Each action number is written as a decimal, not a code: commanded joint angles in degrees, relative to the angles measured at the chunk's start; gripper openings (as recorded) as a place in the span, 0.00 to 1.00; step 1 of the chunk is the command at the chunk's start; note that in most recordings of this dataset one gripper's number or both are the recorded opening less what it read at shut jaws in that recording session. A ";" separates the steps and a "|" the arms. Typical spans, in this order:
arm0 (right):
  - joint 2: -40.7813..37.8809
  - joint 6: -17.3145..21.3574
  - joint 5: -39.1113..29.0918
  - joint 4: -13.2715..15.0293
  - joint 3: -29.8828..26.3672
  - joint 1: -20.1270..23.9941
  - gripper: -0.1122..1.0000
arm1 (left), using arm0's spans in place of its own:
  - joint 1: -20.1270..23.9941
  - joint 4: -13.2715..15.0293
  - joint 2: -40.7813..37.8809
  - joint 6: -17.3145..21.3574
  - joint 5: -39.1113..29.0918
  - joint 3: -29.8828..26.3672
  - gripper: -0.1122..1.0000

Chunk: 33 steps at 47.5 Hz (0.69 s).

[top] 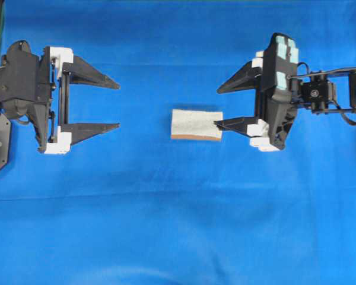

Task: Hand over the sponge with the left arm and wipe it with the right arm.

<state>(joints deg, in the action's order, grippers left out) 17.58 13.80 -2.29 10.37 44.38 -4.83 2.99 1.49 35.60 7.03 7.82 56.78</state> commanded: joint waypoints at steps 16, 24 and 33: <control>18.37 -0.09 -4.75 0.18 6.42 0.09 0.76 | 0.00 0.09 11.60 0.00 -6.86 1.14 0.93; 28.30 -0.26 -11.16 0.62 9.23 0.09 0.76 | 0.00 0.09 18.81 0.09 -12.39 1.67 0.93; 38.41 -0.26 -16.52 0.88 13.62 0.09 0.76 | 0.00 0.09 26.54 0.88 -17.23 4.48 0.93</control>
<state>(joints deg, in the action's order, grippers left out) 52.82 13.62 -17.58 11.16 57.30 -4.83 2.99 1.49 59.50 8.00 -8.17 60.56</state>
